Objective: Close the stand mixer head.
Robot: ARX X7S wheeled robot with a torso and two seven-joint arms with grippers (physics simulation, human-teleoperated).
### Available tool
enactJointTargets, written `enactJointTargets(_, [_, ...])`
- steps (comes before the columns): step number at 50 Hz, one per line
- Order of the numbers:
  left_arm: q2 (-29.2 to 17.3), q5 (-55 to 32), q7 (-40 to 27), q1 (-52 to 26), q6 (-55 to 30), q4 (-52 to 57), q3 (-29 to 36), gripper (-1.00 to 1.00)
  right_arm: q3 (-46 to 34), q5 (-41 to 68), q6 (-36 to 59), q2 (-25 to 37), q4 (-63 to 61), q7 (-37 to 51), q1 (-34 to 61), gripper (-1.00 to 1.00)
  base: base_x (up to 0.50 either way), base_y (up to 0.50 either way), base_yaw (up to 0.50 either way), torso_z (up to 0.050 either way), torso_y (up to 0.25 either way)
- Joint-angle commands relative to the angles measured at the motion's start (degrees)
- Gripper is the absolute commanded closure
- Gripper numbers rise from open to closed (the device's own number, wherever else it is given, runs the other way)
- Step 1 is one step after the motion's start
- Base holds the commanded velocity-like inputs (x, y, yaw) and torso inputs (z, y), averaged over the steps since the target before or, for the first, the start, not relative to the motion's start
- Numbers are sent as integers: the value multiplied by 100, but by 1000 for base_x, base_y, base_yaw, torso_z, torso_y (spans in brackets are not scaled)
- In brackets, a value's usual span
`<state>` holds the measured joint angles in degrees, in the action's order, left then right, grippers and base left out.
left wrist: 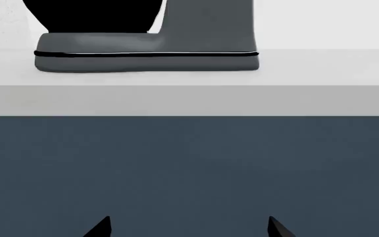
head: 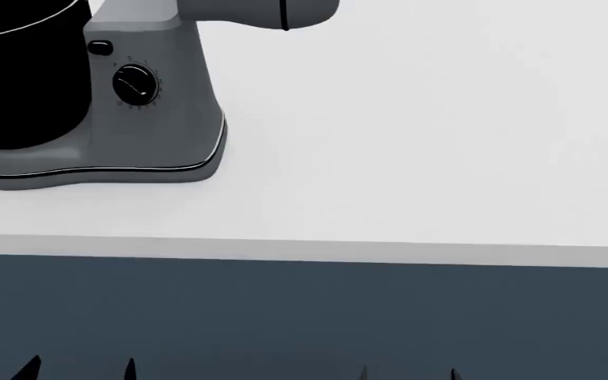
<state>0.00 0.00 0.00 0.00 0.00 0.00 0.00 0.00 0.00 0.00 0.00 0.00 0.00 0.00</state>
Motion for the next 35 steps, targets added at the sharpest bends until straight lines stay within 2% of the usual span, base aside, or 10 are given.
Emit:
enactJointTargets(1, [-328, -332, -383, -58, 123, -158, 393, -100, -122, 94, -73, 93, 112, 120, 42, -100, 0, 0, 0, 0, 0])
enactJointTargets(2, [-348, -374, -378, 35, 96, 125, 399, -100, -184, 51, 44, 109, 91, 198, 102, -100, 0, 0, 0, 0, 0])
enactJointTargets(3, [-352, -509, -229, -72, 497, -556, 375, -100, -209, 23, 76, 120, 106, 292, 132, -100, 0, 0, 0, 0, 0])
enactJointTargets(4, [-377, -306, -371, 32, 918, -513, 377, -100, -232, 55, 37, 140, 100, 312, 123, -100, 0, 0, 0, 0, 0])
enactJointTargets(6, [-439, -336, -424, 323, 317, 335, 401, -100, -256, 117, 14, 172, 9, 363, 89, -100, 0, 0, 0, 0, 0])
enactJointTargets(15, [-522, -677, -363, 259, 243, 524, 363, -100, -316, 429, -18, 286, -15, 422, 113, -100, 0, 0, 0, 33, 0])
enactJointTargets(19, [-588, -734, -411, 157, -3, 908, 383, -100, -255, 520, 1159, 398, -1066, 673, 285, -100, 0, 0, 0, 50, 0])
enactJointTargets(27, [-747, -1156, -766, -890, -1521, 2529, 142, -100, -130, 718, 2888, 746, -3378, 814, 989, -100, 0, 0, 0, 50, 0])
enactJointTargets(32, [-769, -1386, -963, -1510, -1994, 2723, -66, -100, 88, 1018, 3594, 836, -3813, 806, 1547, -100, 0, 0, 0, 50, 0])
enactJointTargets(35, [-823, -1316, -940, -1548, -1824, 2714, -33, -100, 143, 1083, 3732, 898, -3839, 798, 1667, -100, 0, 0, 0, 50, 0])
